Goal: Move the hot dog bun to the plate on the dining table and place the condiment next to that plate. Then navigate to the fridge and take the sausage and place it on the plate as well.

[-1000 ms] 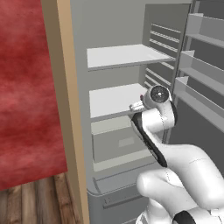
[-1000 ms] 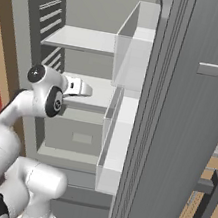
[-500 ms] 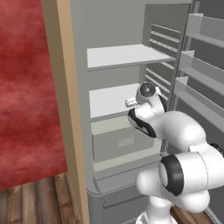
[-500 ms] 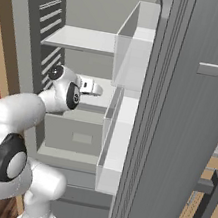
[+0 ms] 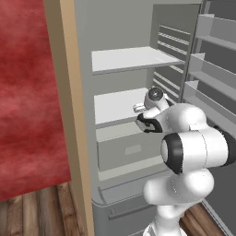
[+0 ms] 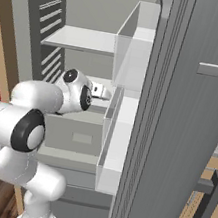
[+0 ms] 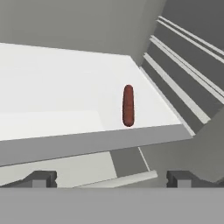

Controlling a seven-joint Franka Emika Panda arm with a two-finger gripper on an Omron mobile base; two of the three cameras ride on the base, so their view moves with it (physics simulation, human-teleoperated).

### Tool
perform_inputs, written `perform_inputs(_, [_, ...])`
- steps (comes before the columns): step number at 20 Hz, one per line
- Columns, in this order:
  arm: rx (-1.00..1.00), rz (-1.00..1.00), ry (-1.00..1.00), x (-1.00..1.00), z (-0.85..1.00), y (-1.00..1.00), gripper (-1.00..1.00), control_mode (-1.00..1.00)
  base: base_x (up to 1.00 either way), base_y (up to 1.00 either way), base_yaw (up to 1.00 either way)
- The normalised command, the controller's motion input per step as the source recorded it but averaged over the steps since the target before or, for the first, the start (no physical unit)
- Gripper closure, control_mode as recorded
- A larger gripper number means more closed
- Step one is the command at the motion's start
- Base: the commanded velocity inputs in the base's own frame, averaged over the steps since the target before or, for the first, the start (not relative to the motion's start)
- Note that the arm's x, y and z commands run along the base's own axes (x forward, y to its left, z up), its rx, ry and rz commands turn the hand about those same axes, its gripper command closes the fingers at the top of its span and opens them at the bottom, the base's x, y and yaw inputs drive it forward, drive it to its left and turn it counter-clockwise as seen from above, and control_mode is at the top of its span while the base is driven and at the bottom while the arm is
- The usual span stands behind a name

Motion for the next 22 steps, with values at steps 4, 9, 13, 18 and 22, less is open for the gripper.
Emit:
perform_inputs(4, [0.06, -0.02, 0.00, 0.41, -0.25, -0.28, -1.00, -1.00, 0.00, 0.00, 0.00])
perform_inputs(9, [0.07, -0.01, 0.00, 0.40, 0.00, -0.17, -1.00, -1.00, 0.00, 0.00, 0.00])
perform_inputs(13, [0.06, -0.01, 0.00, 0.41, 0.00, -0.11, -1.00, -1.00, 0.00, 0.00, 0.00])
perform_inputs(18, [0.01, -0.04, 0.00, 0.34, 0.00, -0.16, -1.00, -1.00, 0.00, 0.00, 0.00])
perform_inputs(22, [0.00, -0.07, 0.00, 0.24, 0.00, -0.21, -1.00, -1.00, 0.00, 0.00, 0.00])
